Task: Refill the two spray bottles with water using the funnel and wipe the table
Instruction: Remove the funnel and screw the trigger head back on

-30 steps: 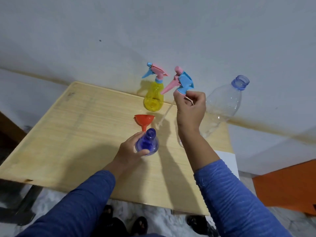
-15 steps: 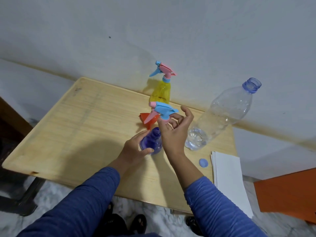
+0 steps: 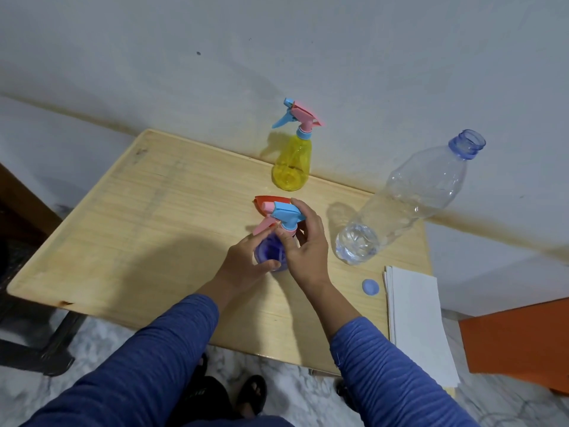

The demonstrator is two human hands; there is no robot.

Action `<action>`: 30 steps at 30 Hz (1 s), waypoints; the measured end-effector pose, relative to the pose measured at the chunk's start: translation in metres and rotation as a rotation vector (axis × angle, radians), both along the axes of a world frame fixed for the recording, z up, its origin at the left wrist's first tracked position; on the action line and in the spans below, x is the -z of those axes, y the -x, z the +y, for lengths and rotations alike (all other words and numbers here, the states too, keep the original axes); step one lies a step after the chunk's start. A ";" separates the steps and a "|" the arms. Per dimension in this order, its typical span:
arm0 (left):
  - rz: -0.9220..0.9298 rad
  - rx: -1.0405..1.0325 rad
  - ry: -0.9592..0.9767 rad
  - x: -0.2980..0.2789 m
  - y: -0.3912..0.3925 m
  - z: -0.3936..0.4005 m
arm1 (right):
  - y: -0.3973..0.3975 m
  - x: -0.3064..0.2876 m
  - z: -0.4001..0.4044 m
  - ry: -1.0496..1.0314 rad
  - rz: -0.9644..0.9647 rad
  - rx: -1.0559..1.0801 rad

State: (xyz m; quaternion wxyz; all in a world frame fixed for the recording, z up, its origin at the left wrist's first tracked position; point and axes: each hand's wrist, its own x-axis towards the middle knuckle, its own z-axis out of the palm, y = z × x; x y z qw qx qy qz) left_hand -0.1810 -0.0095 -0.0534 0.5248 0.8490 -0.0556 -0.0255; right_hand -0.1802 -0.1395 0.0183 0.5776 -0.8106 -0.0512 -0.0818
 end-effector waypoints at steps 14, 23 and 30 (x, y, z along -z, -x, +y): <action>-0.035 0.014 0.039 0.002 0.000 0.002 | -0.005 -0.007 -0.020 0.138 0.007 -0.169; -0.054 0.007 0.058 0.004 -0.001 0.001 | -0.006 0.002 -0.008 0.067 -0.047 -0.061; -0.098 0.006 0.053 0.002 0.001 0.001 | -0.008 0.000 -0.017 0.124 -0.047 -0.134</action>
